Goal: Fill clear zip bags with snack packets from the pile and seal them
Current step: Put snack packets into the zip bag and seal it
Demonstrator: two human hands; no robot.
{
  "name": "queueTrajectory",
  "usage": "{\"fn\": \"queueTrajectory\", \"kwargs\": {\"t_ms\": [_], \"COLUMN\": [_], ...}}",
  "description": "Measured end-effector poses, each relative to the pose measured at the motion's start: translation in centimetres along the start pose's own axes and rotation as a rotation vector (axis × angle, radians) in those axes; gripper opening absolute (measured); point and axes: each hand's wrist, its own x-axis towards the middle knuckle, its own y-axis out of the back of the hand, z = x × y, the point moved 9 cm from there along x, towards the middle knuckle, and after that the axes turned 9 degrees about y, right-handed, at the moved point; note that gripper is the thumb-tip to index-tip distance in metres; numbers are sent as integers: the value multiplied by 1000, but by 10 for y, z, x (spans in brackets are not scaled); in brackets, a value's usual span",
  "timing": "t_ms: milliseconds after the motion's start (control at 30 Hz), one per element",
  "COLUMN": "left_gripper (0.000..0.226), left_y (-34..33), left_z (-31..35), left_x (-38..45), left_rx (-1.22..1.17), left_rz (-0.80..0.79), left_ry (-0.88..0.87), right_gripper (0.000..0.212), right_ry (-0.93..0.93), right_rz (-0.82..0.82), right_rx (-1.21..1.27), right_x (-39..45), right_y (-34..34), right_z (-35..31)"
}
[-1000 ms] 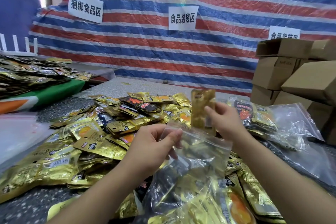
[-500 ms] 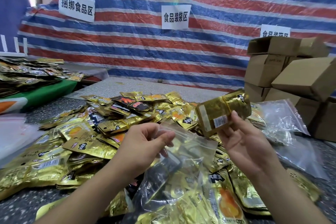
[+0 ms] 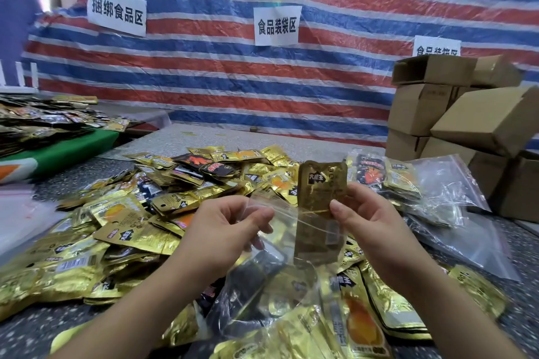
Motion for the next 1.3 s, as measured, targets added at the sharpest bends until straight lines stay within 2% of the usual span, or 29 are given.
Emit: {"fn": "queueTrajectory", "kwargs": {"t_ms": [100,233,467,533,733,800,867,967,1067,1100,1167,1233,1300], "left_gripper": [15,17,14,19,20,22,13,17,21,23,22,19,22], "left_y": [0,0,-5,-7,-11,-12,-9,3,17,20,22,22,24], "left_z": [0,-3,-7,-7,-8,-6,-2,-3,-7,-8,-8,-8,-7], "left_x": [0,1,3,2,-1,-2,-3,-1,4,4,5,5,4], "left_rx": [-6,18,76,108,188,201,162,-21,-162,-198,-261,-282,-292], "left_rz": [2,2,-13,-26,-37,-37,-9,77,173,194,211,207,208], "left_ry": [-4,-13,-41,-60,-135,-145,-147,-64,-16,-7,0,-5,-16], "right_gripper": [22,28,21,21,28,27,33,51,61,67,75,68,56], "right_ry": [30,39,30,13,141,182,235,258,65,-44,-265,-399,-457], "right_rz": [-49,-145,-258,-297,-446,-433,-326,-2,283,318,275,214,148], "right_rx": [-60,-189,-340,-397,-758,-835,-840,-700,-404,-284,-15,267,376], "right_x": [-1,-4,-8,-10,-13,-13,-11,-9,-10,-11,-13,-16,-19], "right_y": [-5,-18,-29,-35,-60,-63,-59,-33,-1,3,-7,-23,-31], "right_z": [-5,-1,3,6,2,1,-8,-19,-4,8,33,47,51]}}
